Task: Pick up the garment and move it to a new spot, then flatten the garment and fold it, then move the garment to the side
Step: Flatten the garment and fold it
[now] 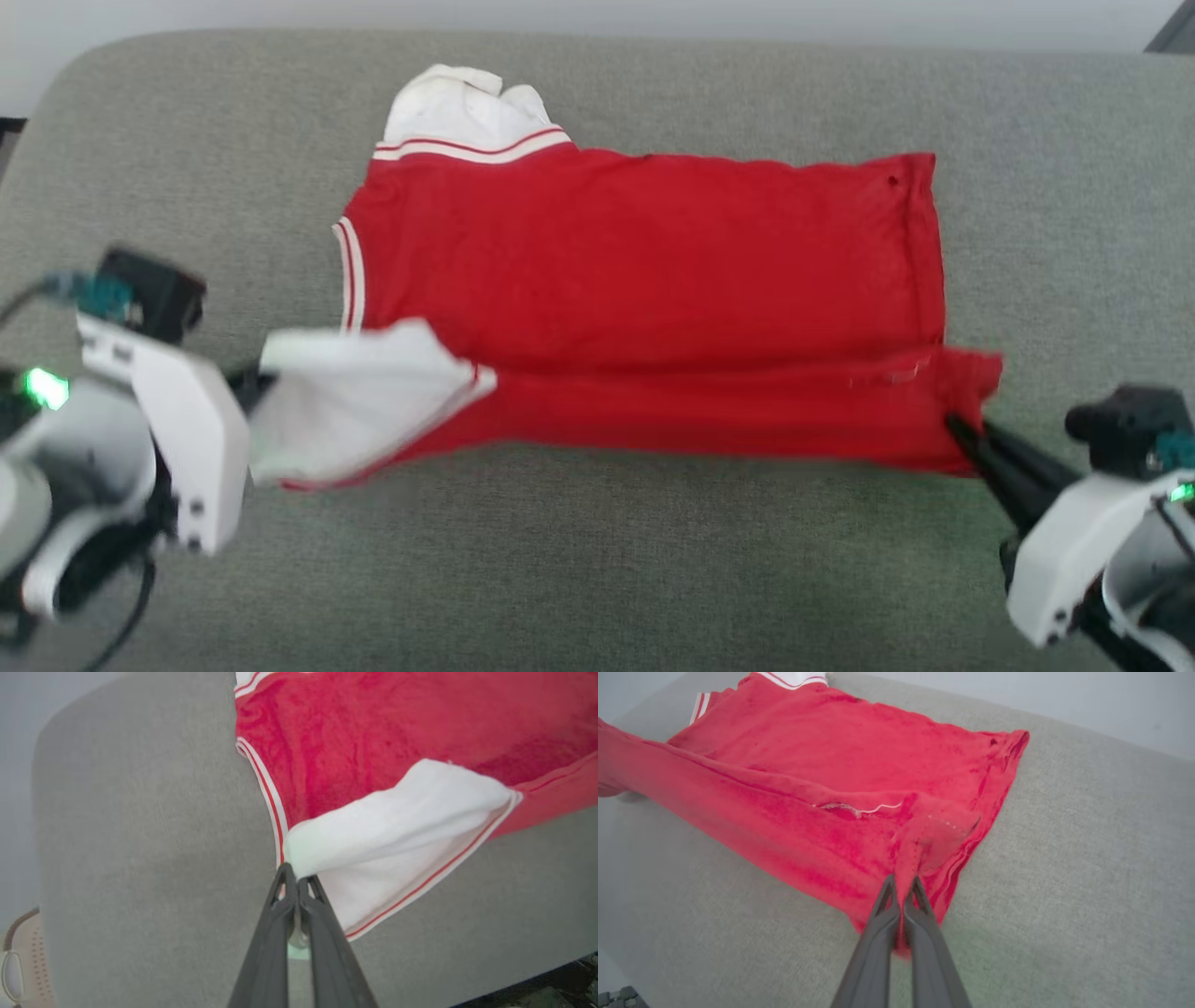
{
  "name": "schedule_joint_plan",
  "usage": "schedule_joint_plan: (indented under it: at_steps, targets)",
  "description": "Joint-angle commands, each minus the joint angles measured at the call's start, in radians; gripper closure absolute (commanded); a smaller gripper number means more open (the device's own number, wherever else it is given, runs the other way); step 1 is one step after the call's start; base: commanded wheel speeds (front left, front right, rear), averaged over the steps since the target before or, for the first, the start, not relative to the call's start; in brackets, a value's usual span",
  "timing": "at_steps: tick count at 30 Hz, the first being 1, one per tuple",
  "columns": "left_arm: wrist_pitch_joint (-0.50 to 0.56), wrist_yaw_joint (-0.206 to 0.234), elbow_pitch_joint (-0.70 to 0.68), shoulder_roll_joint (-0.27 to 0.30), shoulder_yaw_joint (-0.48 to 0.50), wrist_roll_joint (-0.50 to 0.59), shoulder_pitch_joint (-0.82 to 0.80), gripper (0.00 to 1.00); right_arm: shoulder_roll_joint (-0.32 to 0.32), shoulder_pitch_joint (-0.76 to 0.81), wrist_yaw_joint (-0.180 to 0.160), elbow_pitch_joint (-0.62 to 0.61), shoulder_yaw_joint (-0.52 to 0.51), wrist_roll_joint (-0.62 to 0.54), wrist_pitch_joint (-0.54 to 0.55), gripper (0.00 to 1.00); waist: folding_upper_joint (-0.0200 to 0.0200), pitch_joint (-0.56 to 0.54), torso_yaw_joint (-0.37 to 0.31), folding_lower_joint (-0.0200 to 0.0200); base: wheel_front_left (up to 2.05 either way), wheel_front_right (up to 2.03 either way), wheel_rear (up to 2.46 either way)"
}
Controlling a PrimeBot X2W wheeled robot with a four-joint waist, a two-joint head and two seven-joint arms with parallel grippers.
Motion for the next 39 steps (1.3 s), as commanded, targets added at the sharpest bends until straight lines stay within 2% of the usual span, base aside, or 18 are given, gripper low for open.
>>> schedule_joint_plan:
  at_steps: [1, 9, 13, 18, 23, 24, 25, 26, 27, 28, 33, 39]
  targets:
    - [0.013, -0.031, 0.036, -0.026, 0.0, 0.024, -0.053, 1.0, 0.011, -0.036, -0.001, 0.013, -0.006, -0.011, 0.003, 1.0, -0.0001, 0.02, -0.012, 0.0, 0.0, 0.0, 0.0]
    - [0.041, -0.234, 0.384, -0.204, -0.062, 0.129, -0.308, 1.0, 0.061, -0.239, -0.001, 0.169, 0.015, -0.07, -0.002, 1.0, -0.0001, 0.08, -0.048, 0.0, 0.0, 0.0, 0.0]
    - [0.043, -0.316, 0.584, -0.29, -0.095, 0.15, -0.382, 1.0, 0.092, -0.329, -0.001, 0.269, 0.061, -0.079, 0.01, 1.0, -0.0001, 0.111, -0.069, 0.0, 0.0, 0.0, 0.0]
    - [0.075, -0.366, 0.809, -0.378, -0.112, 0.116, -0.431, 1.0, 0.129, -0.414, -0.001, 0.378, 0.111, -0.072, 0.042, 1.0, -0.0001, 0.136, -0.093, 0.0, 0.0, 0.0, 0.0]
    - [0.126, -0.385, 0.991, -0.444, -0.127, 0.081, -0.45, 1.0, 0.144, -0.471, -0.001, 0.455, 0.167, -0.05, 0.1, 1.0, -0.0001, 0.146, -0.109, 0.0, 0.0, 0.0, 0.0]
    - [0.13, -0.385, 1.019, -0.453, -0.127, 0.078, -0.455, 0.9, 0.146, -0.481, -0.001, 0.465, 0.176, -0.046, 0.103, 0.89, -0.0001, 0.147, -0.111, 0.0, 0.0, 0.0, 0.0]
    - [0.13, -0.378, 1.045, -0.46, -0.124, 0.076, -0.462, 0.76, 0.147, -0.489, -0.001, 0.472, 0.181, -0.044, 0.109, 0.63, -0.0001, 0.147, -0.112, 0.0, 0.0, 0.0, 0.0]
    - [0.126, -0.373, 1.067, -0.466, -0.117, 0.072, -0.472, 0.6, 0.143, -0.497, -0.001, 0.478, 0.194, -0.044, 0.115, 0.51, -0.0001, 0.145, -0.112, 0.0, 0.0, 0.0, 0.0]
    - [0.121, -0.372, 1.08, -0.469, -0.112, 0.073, -0.481, 0.12, 0.142, -0.502, -0.001, 0.479, 0.198, -0.037, 0.119, 0.12, -0.0001, 0.144, -0.111, 0.0, 0.0, 0.0, 0.0]
    - [0.116, -0.373, 1.088, -0.471, -0.103, 0.067, -0.49, 0.0, 0.142, -0.505, -0.001, 0.478, 0.193, -0.031, 0.118, 0.0, -0.0001, 0.142, -0.109, 0.0, 0.0, 0.0, 0.0]
    - [0.105, -0.372, 1.09, -0.454, -0.093, 0.072, -0.52, 0.0, 0.129, -0.489, -0.001, 0.436, 0.171, -0.033, 0.105, 0.0, -0.0001, 0.128, -0.099, 0.0, 0.0, 0.0, 0.0]
    - [0.122, -0.337, 0.996, -0.395, -0.084, 0.068, -0.496, 0.0, 0.15, -0.414, -0.001, 0.327, 0.074, -0.064, 0.061, 0.0, -0.0001, 0.101, -0.084, 0.0, 0.0, 0.0, 0.0]
